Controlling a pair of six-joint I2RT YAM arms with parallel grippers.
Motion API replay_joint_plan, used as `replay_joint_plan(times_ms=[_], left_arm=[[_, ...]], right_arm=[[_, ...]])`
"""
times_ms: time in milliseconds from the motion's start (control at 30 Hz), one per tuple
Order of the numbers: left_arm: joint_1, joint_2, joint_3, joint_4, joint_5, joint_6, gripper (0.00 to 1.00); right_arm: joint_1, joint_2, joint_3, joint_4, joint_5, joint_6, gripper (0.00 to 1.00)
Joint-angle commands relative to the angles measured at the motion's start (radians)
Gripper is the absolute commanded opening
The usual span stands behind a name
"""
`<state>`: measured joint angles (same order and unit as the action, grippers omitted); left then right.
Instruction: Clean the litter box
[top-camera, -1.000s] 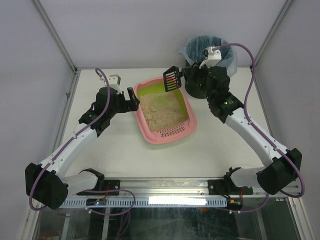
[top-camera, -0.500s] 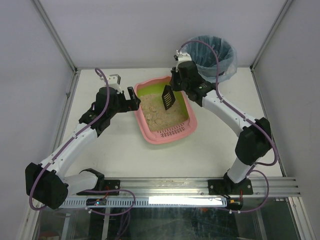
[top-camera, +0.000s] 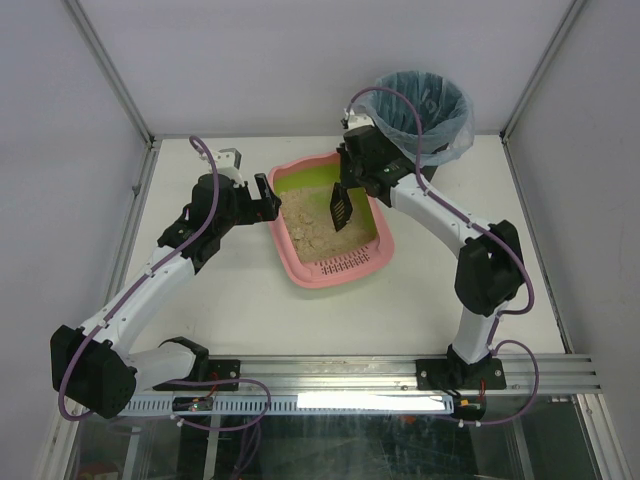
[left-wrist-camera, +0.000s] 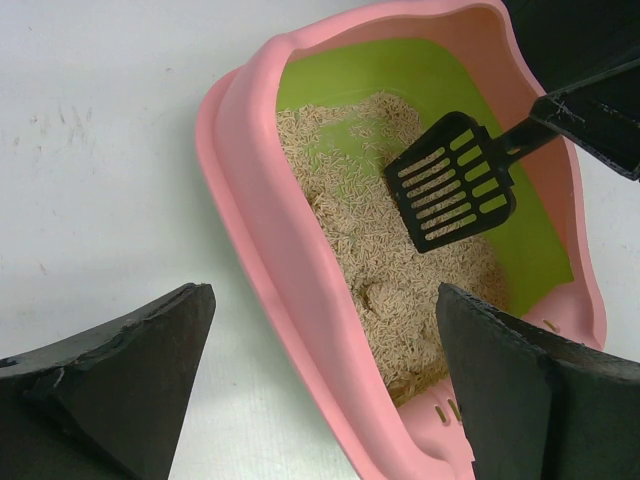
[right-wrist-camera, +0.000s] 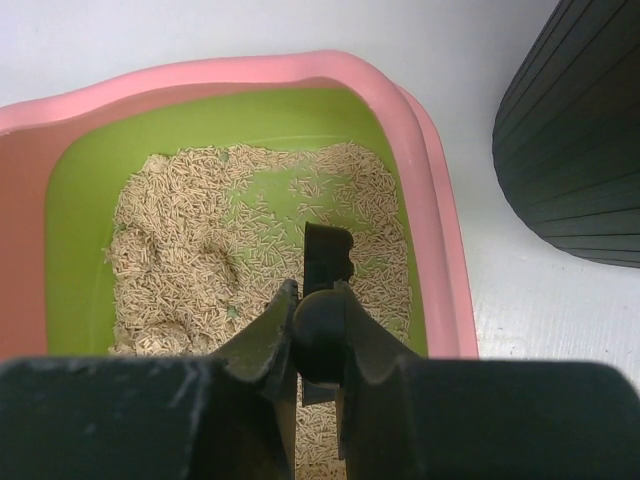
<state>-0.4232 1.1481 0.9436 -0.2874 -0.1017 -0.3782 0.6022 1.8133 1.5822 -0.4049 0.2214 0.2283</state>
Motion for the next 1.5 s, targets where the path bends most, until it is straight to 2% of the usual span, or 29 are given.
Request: replay_joint_plan(times_ms=[0, 333, 933, 1133, 1467], left_arm=[[0.011, -0.015, 0.008, 0.057, 0.016, -0.008, 0.99], [0.010, -0.015, 0.005, 0.059, 0.018, -0.008, 0.99], [0.010, -0.013, 0.006, 0.060, 0.026, -0.010, 0.99], [0.011, -0.016, 0.005, 0.060, 0.022, -0.009, 0.99], [0.011, -0.018, 0.004, 0.060, 0.022, -0.008, 0.99]], right_arm=[[0.008, -0.011, -0.009, 0.032, 0.015, 0.060, 0.00], [0.010, -0.028, -0.127, 0.096, -0.038, 0.246, 0.00], [0.040, -0.047, -0.416, 0.425, -0.010, 0.570, 0.00], [0.070, -0.017, -0.450, 0.497, 0.007, 0.610, 0.00], [0.069, -0.200, -0.679, 0.759, 0.152, 0.641, 0.00]])
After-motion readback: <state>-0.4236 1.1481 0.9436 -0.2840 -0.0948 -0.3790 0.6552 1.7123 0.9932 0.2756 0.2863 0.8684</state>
